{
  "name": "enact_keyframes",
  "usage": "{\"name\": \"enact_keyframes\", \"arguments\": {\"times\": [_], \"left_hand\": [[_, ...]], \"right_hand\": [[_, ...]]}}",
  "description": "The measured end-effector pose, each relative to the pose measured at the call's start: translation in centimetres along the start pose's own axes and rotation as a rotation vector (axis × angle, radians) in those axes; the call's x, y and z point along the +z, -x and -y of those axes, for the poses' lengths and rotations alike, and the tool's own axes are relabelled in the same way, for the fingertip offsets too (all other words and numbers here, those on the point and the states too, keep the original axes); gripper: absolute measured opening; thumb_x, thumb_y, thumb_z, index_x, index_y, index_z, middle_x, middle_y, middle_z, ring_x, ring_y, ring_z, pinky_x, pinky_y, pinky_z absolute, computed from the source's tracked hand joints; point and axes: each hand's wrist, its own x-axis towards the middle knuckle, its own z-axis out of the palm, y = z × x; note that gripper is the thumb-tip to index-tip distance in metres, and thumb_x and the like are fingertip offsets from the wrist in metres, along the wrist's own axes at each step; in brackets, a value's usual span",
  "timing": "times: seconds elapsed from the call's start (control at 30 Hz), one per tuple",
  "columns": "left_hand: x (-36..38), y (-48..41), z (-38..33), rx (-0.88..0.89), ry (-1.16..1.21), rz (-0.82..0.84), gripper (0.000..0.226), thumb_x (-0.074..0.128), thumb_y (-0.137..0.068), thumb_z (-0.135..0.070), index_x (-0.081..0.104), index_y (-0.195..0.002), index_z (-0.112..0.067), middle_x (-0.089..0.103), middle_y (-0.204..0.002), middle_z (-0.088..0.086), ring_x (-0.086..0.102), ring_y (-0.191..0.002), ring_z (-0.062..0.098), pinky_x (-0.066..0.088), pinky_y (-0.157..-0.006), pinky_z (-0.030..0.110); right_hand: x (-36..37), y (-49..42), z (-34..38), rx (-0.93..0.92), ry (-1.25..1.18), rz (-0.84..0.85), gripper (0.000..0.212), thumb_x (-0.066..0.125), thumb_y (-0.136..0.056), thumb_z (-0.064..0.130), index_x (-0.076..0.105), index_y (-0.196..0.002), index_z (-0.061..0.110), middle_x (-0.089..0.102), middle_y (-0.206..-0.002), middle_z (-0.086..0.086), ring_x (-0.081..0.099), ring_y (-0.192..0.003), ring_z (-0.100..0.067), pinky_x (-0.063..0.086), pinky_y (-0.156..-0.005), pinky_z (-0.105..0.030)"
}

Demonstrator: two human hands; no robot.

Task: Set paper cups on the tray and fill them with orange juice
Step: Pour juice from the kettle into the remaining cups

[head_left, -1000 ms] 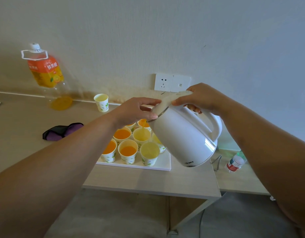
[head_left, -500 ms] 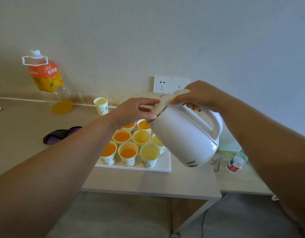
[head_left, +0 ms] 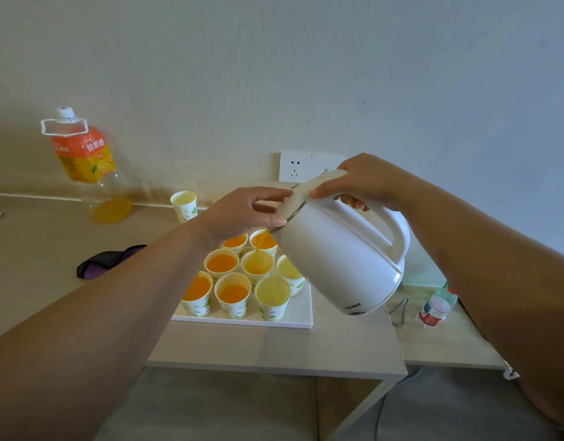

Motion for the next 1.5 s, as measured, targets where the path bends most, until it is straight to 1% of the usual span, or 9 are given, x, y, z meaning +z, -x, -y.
{"name": "enact_keyframes", "arguments": {"times": [0.07,0.2,0.27,0.53,0.7,1.03,1.2,1.37,1.5], "left_hand": [[0.09,-0.04,-0.02,0.006,0.003,-0.003,0.046,0.071,-0.083,-0.008,0.062,-0.124,-0.028,0.070,-0.114,-0.003,0.066,-0.104,0.008,0.051,-0.092,0.025],[0.35,-0.06,-0.28,0.014,0.055,-0.026,0.037,0.067,-0.087,-0.009,0.063,-0.120,-0.027,0.070,-0.111,-0.004,0.068,-0.099,0.007,0.054,-0.076,0.017],[0.46,-0.06,-0.36,0.005,0.065,-0.023,0.036,0.065,-0.088,-0.009,0.063,-0.121,-0.025,0.070,-0.111,-0.004,0.068,-0.098,0.006,0.053,-0.073,0.016],[0.71,-0.10,-0.38,-0.012,0.083,-0.013,0.037,0.066,-0.088,-0.010,0.062,-0.121,-0.026,0.068,-0.114,-0.002,0.066,-0.103,0.010,0.054,-0.080,0.017],[0.74,-0.06,-0.48,0.002,0.049,-0.003,0.041,0.069,-0.085,-0.012,0.062,-0.122,-0.028,0.068,-0.117,-0.003,0.065,-0.108,0.012,0.054,-0.090,0.024],[0.63,-0.33,-0.33,0.000,0.044,-0.016,0.044,0.071,-0.083,-0.013,0.062,-0.122,-0.029,0.069,-0.116,-0.002,0.065,-0.108,0.012,0.052,-0.095,0.029],[0.66,-0.39,-0.46,0.009,0.051,-0.007,0.042,0.070,-0.084,-0.011,0.062,-0.120,-0.031,0.069,-0.115,-0.004,0.065,-0.107,0.010,0.053,-0.091,0.024],[0.48,-0.44,-0.62,0.017,0.041,-0.009,0.043,0.070,-0.084,-0.012,0.061,-0.124,-0.027,0.068,-0.118,-0.003,0.064,-0.109,0.012,0.053,-0.092,0.026],[0.43,-0.64,-0.65,0.020,0.027,-0.025,0.042,0.070,-0.084,-0.013,0.062,-0.120,-0.031,0.068,-0.117,-0.003,0.064,-0.110,0.013,0.051,-0.097,0.033]], "right_hand": [[-0.01,0.05,-0.06,-0.002,0.010,0.005,0.037,0.078,-0.069,0.038,0.055,-0.068,0.009,0.050,-0.049,0.000,0.042,-0.037,-0.009,0.037,-0.051,-0.026],[-0.06,0.10,-0.08,-0.003,0.017,0.014,0.037,0.078,-0.069,0.038,0.054,-0.068,0.010,0.050,-0.051,0.000,0.042,-0.038,-0.010,0.037,-0.051,-0.026],[-0.08,0.18,-0.05,-0.003,0.024,0.015,0.037,0.078,-0.070,0.038,0.053,-0.066,0.011,0.050,-0.050,0.000,0.042,-0.037,-0.009,0.037,-0.051,-0.026],[-0.09,0.43,-0.15,-0.004,0.017,0.013,0.037,0.078,-0.069,0.037,0.053,-0.066,0.010,0.050,-0.053,-0.003,0.042,-0.040,-0.011,0.037,-0.051,-0.026],[-0.20,0.38,-0.01,0.001,0.017,0.008,0.036,0.078,-0.070,0.037,0.053,-0.066,0.010,0.050,-0.050,0.000,0.042,-0.037,-0.010,0.037,-0.049,-0.025],[-0.46,0.29,0.35,-0.004,0.041,0.014,0.036,0.077,-0.071,0.037,0.053,-0.065,0.011,0.051,-0.051,0.001,0.042,-0.036,-0.008,0.038,-0.047,-0.023],[-0.55,0.20,0.46,0.000,0.051,0.015,0.036,0.077,-0.072,0.038,0.054,-0.068,0.010,0.051,-0.052,0.000,0.042,-0.038,-0.009,0.037,-0.047,-0.023],[-0.68,0.14,0.53,-0.007,0.059,0.005,0.037,0.077,-0.072,0.039,0.054,-0.067,0.010,0.050,-0.049,0.001,0.042,-0.036,-0.008,0.037,-0.047,-0.022],[-0.72,-0.05,0.55,0.003,0.055,0.002,0.036,0.077,-0.071,0.038,0.053,-0.066,0.011,0.050,-0.049,0.002,0.042,-0.036,-0.008,0.037,-0.048,-0.023]]}}
